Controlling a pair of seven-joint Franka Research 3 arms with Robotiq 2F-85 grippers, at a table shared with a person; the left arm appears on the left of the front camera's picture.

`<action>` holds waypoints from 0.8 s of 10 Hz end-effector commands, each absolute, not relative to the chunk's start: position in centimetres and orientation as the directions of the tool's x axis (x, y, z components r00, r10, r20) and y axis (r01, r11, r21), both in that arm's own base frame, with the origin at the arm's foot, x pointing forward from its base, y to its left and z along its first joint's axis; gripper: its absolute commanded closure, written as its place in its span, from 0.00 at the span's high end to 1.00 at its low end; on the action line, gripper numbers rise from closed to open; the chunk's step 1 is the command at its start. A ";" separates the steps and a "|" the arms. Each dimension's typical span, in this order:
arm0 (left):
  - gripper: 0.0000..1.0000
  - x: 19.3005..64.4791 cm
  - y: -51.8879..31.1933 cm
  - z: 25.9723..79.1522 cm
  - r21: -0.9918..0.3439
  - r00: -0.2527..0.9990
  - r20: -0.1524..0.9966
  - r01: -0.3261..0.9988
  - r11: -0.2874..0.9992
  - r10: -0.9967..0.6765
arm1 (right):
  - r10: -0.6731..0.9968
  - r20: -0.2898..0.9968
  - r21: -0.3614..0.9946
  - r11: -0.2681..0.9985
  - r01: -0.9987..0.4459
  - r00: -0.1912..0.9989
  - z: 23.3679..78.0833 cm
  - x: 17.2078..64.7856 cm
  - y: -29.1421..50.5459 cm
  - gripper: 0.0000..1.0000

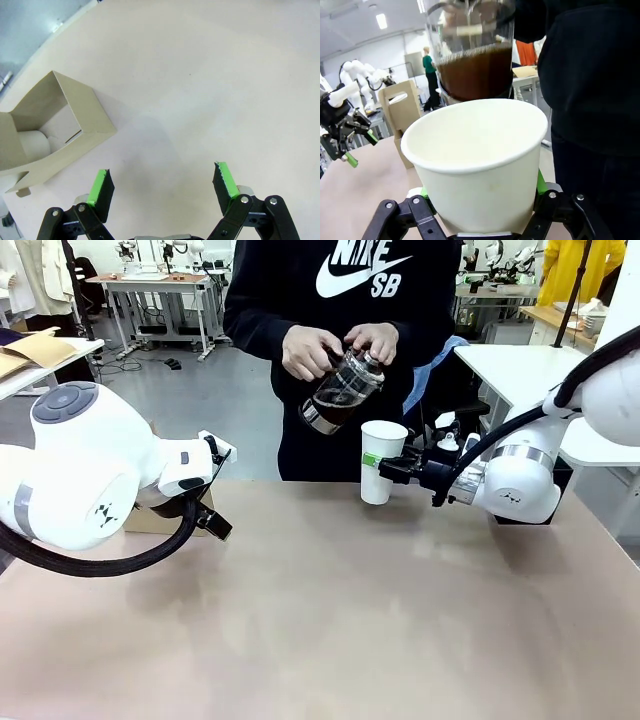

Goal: Pour a drink into a cup and package it in a carrier.
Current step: When a person places the Paper Cup Lid on the 600 ml Paper Cup , lift the 600 ml Paper Cup.

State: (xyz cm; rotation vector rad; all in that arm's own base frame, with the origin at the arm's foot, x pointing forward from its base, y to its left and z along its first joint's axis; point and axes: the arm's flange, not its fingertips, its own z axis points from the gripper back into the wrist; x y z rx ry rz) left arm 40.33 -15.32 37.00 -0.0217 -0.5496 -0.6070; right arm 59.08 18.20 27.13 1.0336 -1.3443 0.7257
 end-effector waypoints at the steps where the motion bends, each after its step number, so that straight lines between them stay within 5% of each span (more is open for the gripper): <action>1: 1.00 40.3 -15.2 37.0 0.136 0.684 0.498 0.546 0.827 -0.534 | -0.138 0.983 0.172 0.415 -0.894 0.125 27.6 59.1 18.3 0.81; 8: 1.00 40.3 -15.2 37.0 0.136 0.684 0.498 0.546 0.827 -0.534 | -0.138 0.983 0.172 0.415 -0.894 0.125 27.6 59.1 18.3 0.81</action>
